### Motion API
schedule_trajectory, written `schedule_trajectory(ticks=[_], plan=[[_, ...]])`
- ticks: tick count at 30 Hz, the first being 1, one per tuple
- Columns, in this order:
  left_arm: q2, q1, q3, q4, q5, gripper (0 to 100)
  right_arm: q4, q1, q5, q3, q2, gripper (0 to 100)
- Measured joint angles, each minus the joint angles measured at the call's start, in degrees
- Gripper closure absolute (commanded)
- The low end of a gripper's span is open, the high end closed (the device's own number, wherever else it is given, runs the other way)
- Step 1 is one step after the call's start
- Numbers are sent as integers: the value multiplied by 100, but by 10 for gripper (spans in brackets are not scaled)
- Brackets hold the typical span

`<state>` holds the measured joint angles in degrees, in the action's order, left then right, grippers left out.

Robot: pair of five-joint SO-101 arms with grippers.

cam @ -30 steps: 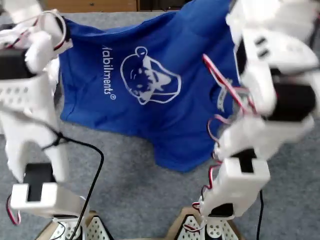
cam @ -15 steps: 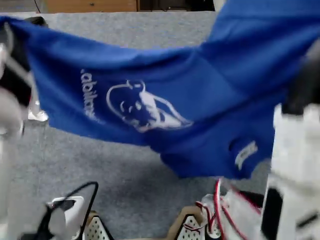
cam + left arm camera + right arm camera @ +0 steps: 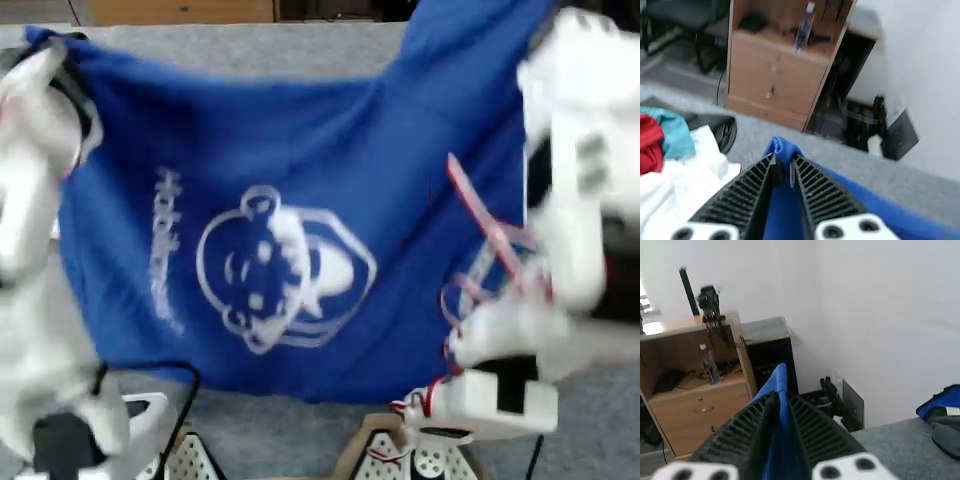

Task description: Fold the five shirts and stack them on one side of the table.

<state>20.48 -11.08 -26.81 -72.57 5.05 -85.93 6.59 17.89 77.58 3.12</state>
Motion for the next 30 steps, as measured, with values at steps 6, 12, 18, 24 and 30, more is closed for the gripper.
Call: schedule_trajectory(ticks=[6,12,18,24,30], plan=[[-659,-44,1943,2426,0,980,1152,0,0,-457,1459,993],[-1354,-62,2470,3754,0,980,2013,-9,0,-387,2532,993],[-1582,-79,2470,3851,0,980,1811,-26,0,0,2664,993],[-1582,-264,2514,3253,0,980,615,-79,0,281,2664,993],[-1582,-501,2514,2400,0,980,-695,-246,-308,932,2664,993]])
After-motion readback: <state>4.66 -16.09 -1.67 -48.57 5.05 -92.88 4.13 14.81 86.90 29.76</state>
